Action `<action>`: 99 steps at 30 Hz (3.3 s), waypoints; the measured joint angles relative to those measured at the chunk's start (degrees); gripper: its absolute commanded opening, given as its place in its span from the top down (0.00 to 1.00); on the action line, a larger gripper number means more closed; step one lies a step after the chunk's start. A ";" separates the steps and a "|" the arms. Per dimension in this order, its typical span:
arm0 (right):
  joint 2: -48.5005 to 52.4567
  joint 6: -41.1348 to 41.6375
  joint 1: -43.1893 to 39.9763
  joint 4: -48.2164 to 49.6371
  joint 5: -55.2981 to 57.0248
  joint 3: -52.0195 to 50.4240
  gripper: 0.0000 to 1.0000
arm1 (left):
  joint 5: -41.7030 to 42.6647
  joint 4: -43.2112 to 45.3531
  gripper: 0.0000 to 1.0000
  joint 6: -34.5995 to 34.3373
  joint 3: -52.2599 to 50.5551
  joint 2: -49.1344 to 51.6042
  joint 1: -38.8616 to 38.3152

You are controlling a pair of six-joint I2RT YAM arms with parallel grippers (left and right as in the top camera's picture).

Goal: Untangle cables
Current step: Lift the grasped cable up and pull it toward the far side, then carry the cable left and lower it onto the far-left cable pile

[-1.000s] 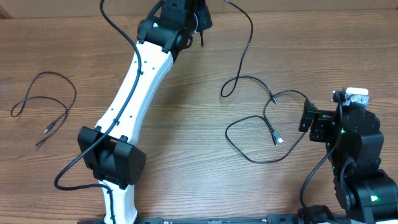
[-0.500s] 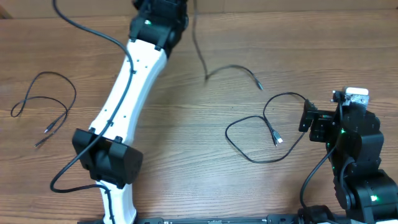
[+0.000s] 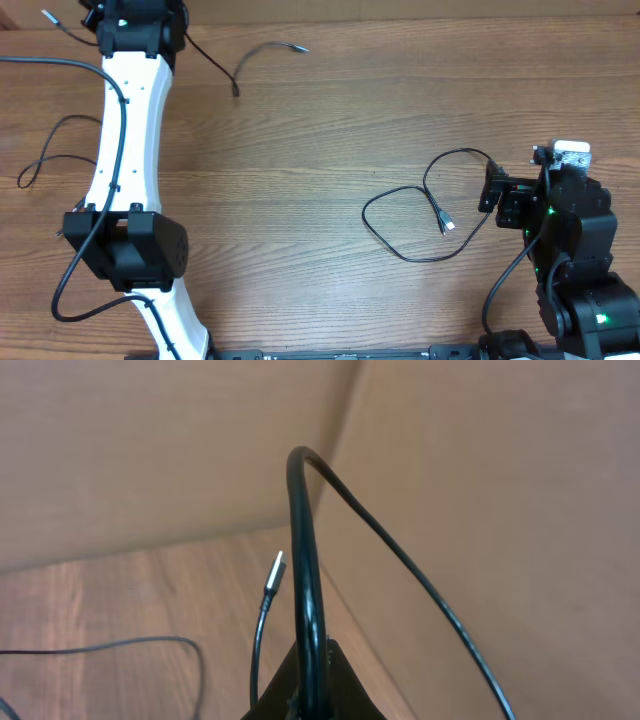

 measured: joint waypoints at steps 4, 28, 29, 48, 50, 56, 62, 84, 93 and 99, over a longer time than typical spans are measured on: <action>0.00 -0.04 0.00 0.00 0.00 0.00 0.00 | -0.76 -2.12 0.96 -0.02 0.00 0.00 1.75; 0.00 -0.02 0.00 0.02 -0.02 0.00 0.00 | 22.60 -8.09 0.01 4.37 0.00 0.00 1.33; 0.00 0.00 0.00 0.02 -0.02 0.00 0.00 | 25.81 -8.11 0.00 5.60 0.00 0.00 0.61; 0.00 -0.04 0.00 0.02 -0.24 0.00 0.00 | 46.31 -5.53 0.00 14.08 0.31 12.39 -14.14; 0.00 -0.02 0.00 0.02 -0.24 0.00 0.00 | 46.60 -5.20 0.01 14.19 0.31 15.15 -14.67; 0.00 -0.04 0.02 0.02 -0.26 0.00 0.00 | 46.95 -3.56 0.00 14.21 0.31 20.06 -14.82; 0.00 0.00 0.00 -0.09 -0.26 0.00 0.00 | 45.79 -1.01 0.01 14.19 0.31 22.10 -14.32; 0.00 -0.04 0.00 -0.87 -0.26 0.00 0.00 | 37.07 -4.83 0.00 13.27 0.31 25.00 -1.33; 0.00 -0.02 0.00 -1.01 -0.26 0.00 0.00 | 32.65 -10.78 0.00 12.85 0.31 25.00 7.10; 0.00 -0.02 0.00 -1.01 -0.26 0.00 0.00 | 30.77 -15.10 0.00 8.37 0.31 25.00 13.18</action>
